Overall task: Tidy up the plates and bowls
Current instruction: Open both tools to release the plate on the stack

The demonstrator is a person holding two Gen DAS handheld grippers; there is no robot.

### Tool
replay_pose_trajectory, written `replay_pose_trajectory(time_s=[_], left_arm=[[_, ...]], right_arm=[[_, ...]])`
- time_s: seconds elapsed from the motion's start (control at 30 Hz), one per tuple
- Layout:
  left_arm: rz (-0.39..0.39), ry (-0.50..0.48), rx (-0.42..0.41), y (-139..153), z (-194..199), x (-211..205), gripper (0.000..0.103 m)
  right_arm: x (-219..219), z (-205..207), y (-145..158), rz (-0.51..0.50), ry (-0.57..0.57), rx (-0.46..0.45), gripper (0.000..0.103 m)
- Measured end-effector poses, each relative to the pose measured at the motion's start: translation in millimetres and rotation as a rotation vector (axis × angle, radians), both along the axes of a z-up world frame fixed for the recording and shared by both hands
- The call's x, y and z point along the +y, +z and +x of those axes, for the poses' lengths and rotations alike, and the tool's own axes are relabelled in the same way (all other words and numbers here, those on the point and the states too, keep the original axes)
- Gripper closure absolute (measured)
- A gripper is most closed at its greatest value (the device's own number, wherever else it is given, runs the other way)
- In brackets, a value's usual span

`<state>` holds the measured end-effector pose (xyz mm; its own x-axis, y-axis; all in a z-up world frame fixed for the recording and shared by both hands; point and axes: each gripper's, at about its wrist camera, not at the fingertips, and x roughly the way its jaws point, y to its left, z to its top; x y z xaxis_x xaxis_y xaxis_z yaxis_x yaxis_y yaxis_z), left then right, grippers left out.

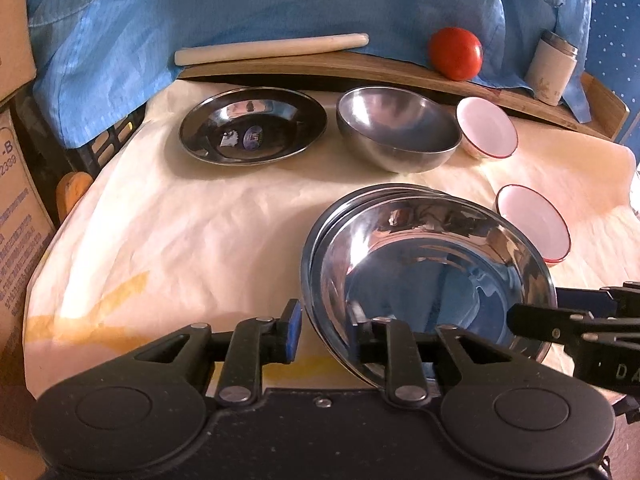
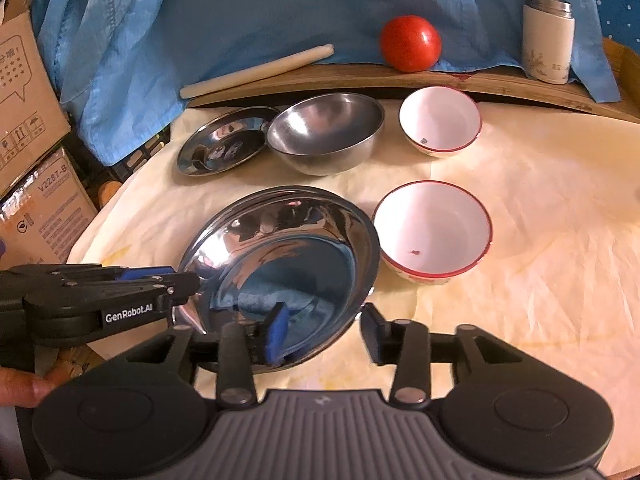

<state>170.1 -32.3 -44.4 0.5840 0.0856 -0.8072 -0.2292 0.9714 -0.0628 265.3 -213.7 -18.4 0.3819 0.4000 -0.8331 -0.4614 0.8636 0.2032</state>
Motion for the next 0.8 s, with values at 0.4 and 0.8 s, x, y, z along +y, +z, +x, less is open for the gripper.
replay_pose_trajectory(time_s=[0.4,0.8], left_arm=[[-0.085,0.164,-0.035,4.9,-6.4,26.4,0.020],[-0.196,0.327,-0.071,3.8,5.0,46.5,0.002]], right_arm=[[-1.9,9.0,5.6,-0.011,0.010,0.001,0.010],[-10.1,31.4,23.2,-0.007,0.052,-0.072,0.000]])
